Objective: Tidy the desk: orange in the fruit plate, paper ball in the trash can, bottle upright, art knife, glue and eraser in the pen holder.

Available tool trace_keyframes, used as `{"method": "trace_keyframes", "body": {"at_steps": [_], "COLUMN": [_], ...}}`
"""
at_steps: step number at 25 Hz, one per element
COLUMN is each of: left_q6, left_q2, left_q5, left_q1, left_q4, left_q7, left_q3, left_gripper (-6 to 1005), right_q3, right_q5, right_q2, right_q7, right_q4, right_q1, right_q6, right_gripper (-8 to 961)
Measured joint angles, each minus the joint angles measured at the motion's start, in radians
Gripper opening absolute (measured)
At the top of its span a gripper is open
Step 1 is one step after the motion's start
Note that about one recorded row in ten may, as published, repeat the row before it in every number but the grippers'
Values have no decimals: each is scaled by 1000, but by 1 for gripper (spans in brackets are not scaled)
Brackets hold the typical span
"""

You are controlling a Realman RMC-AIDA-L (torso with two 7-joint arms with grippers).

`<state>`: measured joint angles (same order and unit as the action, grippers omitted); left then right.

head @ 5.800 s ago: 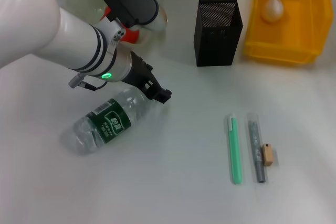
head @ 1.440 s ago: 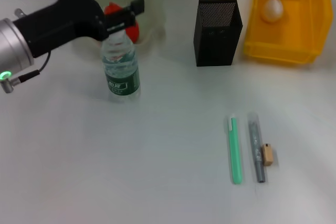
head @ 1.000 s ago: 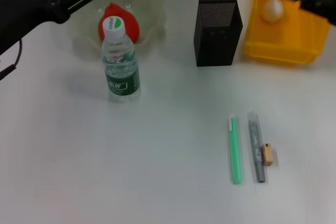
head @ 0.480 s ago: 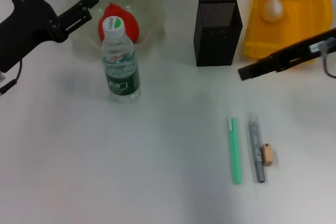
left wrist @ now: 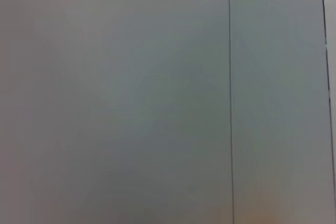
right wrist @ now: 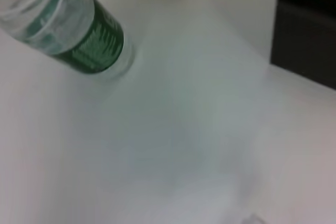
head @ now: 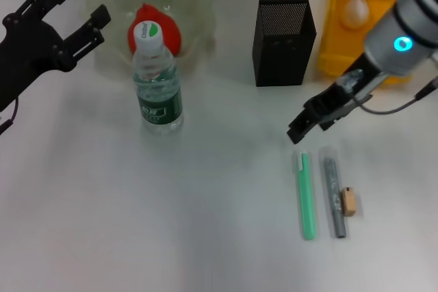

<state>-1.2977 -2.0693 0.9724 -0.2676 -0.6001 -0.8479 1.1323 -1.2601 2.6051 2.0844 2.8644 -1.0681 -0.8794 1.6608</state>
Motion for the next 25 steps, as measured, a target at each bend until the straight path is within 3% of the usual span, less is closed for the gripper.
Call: {"method": "trace_keyframes", "body": {"at_steps": [7,14,25], "left_q6": [-12,-23,-26], "left_q2": [0,-1,-2], "left_q5": [0,-1,-3], "left_q1": [11,17,3], "left_q4": [32,55,96], "left_q7": [30,47,70], "left_q3": [-21,-35,-51], "left_gripper": [799,799,799], "right_q3": [-27,-86,-90], "right_q5": [4,28,37], "right_q2": [1,0,5], "right_q7": [1,3,-14], "right_q4": [209,277,343], "right_q1": [-95,-133,-144], "right_q6": [-85,-115,-178], "right_gripper": [649,542,518]}}
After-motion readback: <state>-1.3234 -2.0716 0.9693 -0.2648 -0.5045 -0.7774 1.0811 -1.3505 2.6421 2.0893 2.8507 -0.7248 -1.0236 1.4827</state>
